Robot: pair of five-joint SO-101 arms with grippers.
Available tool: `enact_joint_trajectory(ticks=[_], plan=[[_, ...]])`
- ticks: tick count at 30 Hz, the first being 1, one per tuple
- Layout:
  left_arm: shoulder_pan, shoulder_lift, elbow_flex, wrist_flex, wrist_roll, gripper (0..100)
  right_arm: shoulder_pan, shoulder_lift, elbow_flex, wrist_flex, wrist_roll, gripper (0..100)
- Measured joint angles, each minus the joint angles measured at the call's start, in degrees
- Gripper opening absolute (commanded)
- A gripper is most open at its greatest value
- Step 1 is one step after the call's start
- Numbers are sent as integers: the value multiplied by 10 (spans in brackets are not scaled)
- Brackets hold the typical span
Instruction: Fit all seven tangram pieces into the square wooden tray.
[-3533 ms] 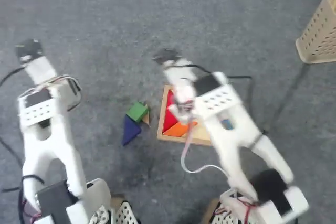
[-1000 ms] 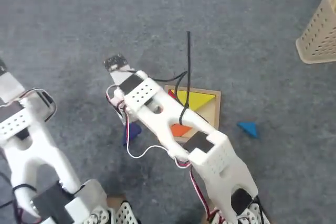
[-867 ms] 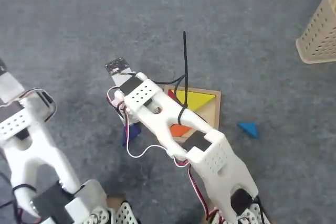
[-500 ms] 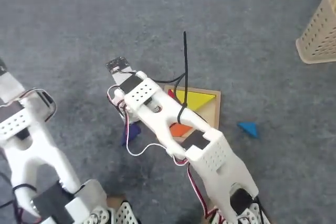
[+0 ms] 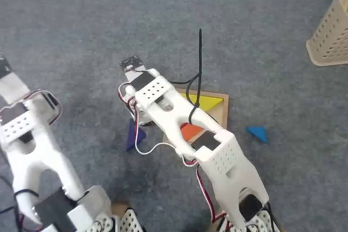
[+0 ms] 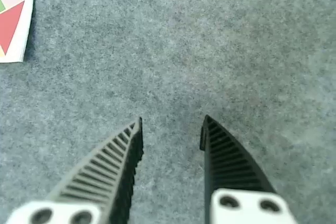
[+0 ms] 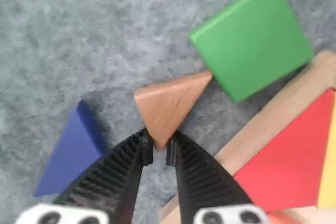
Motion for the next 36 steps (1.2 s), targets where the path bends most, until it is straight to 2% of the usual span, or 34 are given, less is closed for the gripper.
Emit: enact_joint_trajectory(ticks=[4, 11, 17, 25, 36], plan=[[0, 0, 0, 0, 0, 174, 19, -16, 0, 7, -38, 57], [0, 0, 0, 0, 0, 174, 17, -33, 0, -52, -44, 189], [0, 0, 0, 0, 0, 174, 11, -33, 0, -66, -44, 191], [0, 0, 0, 0, 0, 174, 11, -22, 0, -144, -44, 191], [0, 0, 0, 0, 0, 174, 12, 4, -17, -142, -47, 191]])
